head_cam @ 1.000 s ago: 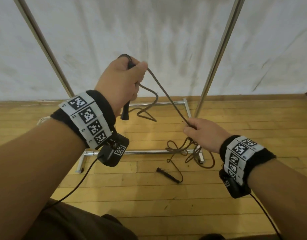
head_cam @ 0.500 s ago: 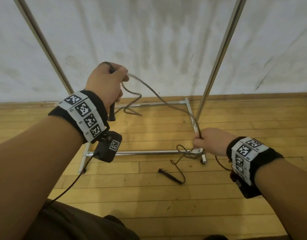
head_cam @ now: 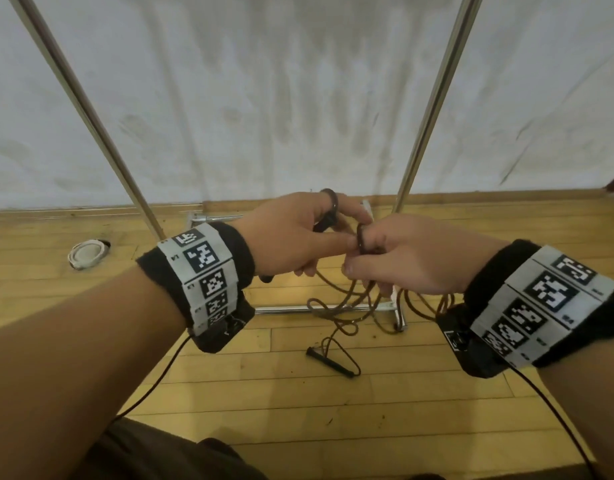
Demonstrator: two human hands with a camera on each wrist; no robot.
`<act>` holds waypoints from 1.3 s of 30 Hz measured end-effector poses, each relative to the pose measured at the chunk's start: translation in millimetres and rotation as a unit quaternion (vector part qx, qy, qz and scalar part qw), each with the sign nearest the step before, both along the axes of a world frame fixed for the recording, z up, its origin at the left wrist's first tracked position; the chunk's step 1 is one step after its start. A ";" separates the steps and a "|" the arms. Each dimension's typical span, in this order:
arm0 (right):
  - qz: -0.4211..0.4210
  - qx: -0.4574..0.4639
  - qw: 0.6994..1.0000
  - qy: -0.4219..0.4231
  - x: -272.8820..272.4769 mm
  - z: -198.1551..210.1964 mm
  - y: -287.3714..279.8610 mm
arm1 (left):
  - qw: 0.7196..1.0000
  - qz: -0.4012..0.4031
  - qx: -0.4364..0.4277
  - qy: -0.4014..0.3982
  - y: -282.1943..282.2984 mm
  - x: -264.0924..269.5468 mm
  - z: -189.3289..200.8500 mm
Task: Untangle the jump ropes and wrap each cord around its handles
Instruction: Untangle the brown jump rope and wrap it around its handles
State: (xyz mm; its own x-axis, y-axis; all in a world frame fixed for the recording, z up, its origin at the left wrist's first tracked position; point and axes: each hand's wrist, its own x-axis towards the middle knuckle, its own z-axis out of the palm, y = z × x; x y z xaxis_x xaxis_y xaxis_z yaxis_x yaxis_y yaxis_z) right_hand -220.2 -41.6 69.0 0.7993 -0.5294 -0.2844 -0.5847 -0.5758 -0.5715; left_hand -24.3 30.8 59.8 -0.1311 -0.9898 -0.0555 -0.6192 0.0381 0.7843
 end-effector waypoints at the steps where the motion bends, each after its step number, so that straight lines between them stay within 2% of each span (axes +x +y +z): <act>1: 0.006 -0.005 1.000 -0.007 -2.4 1.3 0.1 | 1.000 0.005 -0.010 -0.028 -0.4 1.5 -0.3; 4: -0.007 -0.032 0.999 -0.037 -5.9 1.6 -1.6 | 0.992 0.023 -0.056 -0.111 -4.1 5.8 -3.4; 9: -0.058 -0.021 0.996 -0.065 -4.6 -10.6 -9.3 | 0.981 0.061 -0.120 -0.137 -8.0 9.9 5.8; 15: -0.090 0.030 0.995 -0.034 -8.9 -31.5 -23.8 | 0.969 0.082 -0.123 -0.196 -7.4 15.9 11.0; 22: -0.089 0.053 0.995 0.009 -10.1 -45.1 -26.9 | 0.965 0.117 -0.122 -0.202 -7.6 18.7 9.1; 24: -0.080 0.036 0.995 0.045 -12.1 -49.4 -28.3 | 0.964 0.129 -0.120 -0.198 -9.6 20.0 8.2; 27: -0.078 0.022 0.978 0.190 -26.0 -67.8 -29.7 | 0.946 0.224 -0.166 -0.167 -11.6 41.7 18.1; 29: -0.089 0.038 0.971 0.217 -37.2 -75.5 -28.6 | 0.937 0.237 -0.167 -0.196 -10.4 59.0 22.9; 33: -0.096 -0.001 0.991 0.091 -37.5 -62.0 -33.6 | 0.945 0.189 -0.037 -0.266 -15.8 68.6 1.3; 36: -0.115 -0.005 0.993 -0.024 -29.9 -49.7 -35.1 | 0.955 0.165 0.040 -0.245 -19.0 65.8 -18.1; 39: -0.157 0.042 0.979 -0.125 -24.4 -40.5 -34.9 | 0.959 0.134 0.076 -0.236 -19.0 63.9 -27.0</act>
